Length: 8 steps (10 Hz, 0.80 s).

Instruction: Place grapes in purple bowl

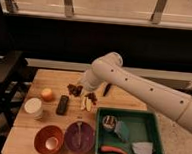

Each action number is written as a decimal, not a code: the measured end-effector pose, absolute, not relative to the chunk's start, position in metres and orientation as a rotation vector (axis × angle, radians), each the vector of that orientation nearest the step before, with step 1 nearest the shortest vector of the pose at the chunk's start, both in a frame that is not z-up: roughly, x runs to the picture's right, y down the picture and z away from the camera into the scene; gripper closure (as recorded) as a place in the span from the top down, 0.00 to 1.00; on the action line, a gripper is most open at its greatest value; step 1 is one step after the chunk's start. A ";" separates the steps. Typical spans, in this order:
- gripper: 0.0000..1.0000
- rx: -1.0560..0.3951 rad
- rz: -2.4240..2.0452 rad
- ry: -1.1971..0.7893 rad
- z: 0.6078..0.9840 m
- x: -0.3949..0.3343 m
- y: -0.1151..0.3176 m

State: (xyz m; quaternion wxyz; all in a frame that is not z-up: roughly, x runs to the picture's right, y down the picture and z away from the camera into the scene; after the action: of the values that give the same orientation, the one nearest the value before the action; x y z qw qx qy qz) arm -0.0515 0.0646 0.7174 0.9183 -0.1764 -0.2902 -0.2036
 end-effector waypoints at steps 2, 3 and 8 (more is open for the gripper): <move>0.00 -0.374 -0.416 -0.606 0.711 -0.052 0.070; 0.00 -0.374 -0.418 -0.608 0.710 -0.054 0.070; 0.00 -0.379 -0.422 -0.606 0.711 -0.053 0.070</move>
State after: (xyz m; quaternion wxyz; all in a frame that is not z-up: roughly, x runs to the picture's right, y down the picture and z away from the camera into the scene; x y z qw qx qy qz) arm -0.0533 0.0703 0.7106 0.9152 -0.1841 -0.2942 -0.2048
